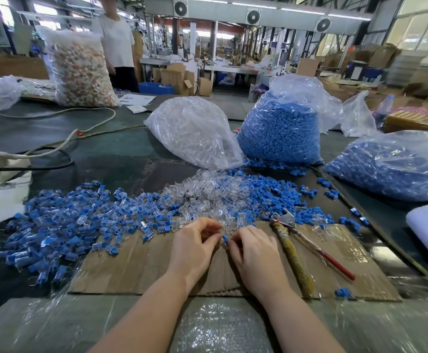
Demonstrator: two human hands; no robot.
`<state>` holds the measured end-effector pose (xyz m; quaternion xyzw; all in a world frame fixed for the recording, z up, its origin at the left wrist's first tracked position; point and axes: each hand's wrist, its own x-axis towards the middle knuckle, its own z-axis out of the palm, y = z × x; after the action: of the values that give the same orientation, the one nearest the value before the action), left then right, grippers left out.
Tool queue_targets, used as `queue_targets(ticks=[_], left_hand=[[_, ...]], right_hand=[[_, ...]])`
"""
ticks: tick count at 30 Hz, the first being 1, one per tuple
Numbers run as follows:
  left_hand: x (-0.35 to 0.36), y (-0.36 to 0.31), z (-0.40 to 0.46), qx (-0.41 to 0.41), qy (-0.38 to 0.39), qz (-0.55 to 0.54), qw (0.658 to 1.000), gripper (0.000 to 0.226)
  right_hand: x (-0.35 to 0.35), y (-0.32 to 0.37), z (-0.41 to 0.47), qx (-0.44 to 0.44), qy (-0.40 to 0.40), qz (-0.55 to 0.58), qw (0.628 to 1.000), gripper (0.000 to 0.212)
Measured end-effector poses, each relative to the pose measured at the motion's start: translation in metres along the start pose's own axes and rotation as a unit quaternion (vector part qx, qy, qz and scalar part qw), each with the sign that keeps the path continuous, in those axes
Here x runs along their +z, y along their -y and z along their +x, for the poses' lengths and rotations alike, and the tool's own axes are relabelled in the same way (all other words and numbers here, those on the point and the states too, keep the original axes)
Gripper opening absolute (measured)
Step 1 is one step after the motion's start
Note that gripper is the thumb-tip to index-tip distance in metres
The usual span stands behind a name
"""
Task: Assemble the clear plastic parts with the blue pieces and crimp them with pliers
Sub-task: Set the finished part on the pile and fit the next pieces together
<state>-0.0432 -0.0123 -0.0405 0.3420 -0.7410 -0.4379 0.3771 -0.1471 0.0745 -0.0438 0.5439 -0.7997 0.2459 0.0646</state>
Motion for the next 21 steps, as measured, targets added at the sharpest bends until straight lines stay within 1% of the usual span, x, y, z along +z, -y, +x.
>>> queue_targets(ticks=[5, 9, 14, 16, 19, 21], left_hand=[[0.0013, -0.0005, -0.0024, 0.016, 0.016, -0.002, 1.0, 0.031], [0.0011, -0.0009, -0.004, 0.057, 0.009, 0.033, 0.998, 0.022], [0.0026, -0.0005, -0.007, 0.099, 0.027, 0.08, 0.992, 0.019], [0.0024, 0.0003, -0.0054, 0.074, 0.027, 0.051, 0.996, 0.021], [0.0011, 0.0003, -0.0007, -0.009, 0.041, -0.039, 0.998, 0.028], [0.0002, 0.0005, 0.0013, -0.04, 0.042, -0.077, 0.995, 0.028]], right_hand=[[-0.0008, -0.0014, 0.0002, 0.012, 0.009, 0.021, 1.0, 0.013], [-0.0023, -0.0004, -0.0008, 0.021, -0.001, 0.057, 0.998, 0.017], [-0.002, -0.0024, -0.0001, 0.031, 0.006, 0.079, 0.996, 0.02], [-0.0027, -0.0024, -0.0004, 0.028, 0.0, 0.085, 0.996, 0.019], [-0.0045, -0.0017, 0.0001, 0.022, -0.022, 0.113, 0.993, 0.017], [-0.0056, -0.0016, 0.0, 0.017, -0.045, 0.148, 0.988, 0.013]])
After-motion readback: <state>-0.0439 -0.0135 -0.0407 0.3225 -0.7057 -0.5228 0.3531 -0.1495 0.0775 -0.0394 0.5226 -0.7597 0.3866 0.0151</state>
